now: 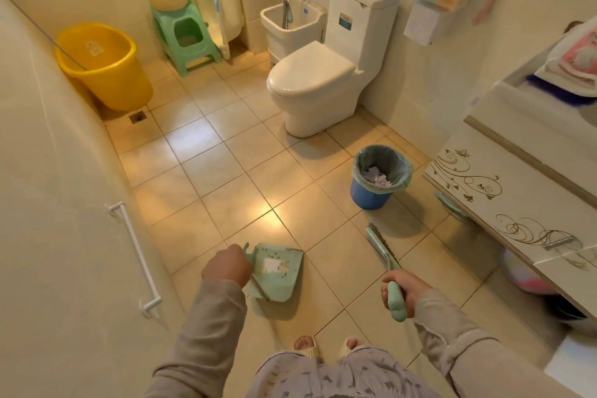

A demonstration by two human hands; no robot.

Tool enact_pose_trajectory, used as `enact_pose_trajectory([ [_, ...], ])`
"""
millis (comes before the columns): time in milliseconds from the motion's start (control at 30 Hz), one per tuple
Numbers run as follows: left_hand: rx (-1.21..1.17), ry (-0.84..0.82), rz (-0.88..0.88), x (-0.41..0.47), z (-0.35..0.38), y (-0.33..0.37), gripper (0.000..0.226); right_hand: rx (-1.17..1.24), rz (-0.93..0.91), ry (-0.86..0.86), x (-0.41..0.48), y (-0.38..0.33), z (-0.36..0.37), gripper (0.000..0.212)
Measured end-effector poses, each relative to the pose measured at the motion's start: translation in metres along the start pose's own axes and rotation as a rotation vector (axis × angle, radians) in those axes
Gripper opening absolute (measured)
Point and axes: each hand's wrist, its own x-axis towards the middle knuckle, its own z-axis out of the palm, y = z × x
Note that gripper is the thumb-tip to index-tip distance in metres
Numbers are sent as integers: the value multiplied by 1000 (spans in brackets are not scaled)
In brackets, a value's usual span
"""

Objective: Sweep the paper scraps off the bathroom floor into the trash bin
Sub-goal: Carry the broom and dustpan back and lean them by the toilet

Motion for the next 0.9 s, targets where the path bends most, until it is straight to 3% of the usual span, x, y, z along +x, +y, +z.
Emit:
enact_pose_trajectory([
  [133,-124,-100,7,9,-11,1,34,17,6,-11,0,-3,10,31],
  [300,-606,-258,-15,-1,-9,-8,27,31,13,-12,1,-10,16,31],
  [567,-654,-369,-59,-13,0,1,35,95,133,-75,12,-30,17,34],
  [633,-661,-317,-69,-8,0,6,33,123,136,-89,18,-38,15,33],
  [733,-594,-74,-101,3,-4,10,26,139,135,-36,28,-53,3,24],
  [900,-403,189,-156,12,-12,26,28,-56,189,-51,35,-101,9,34],
])
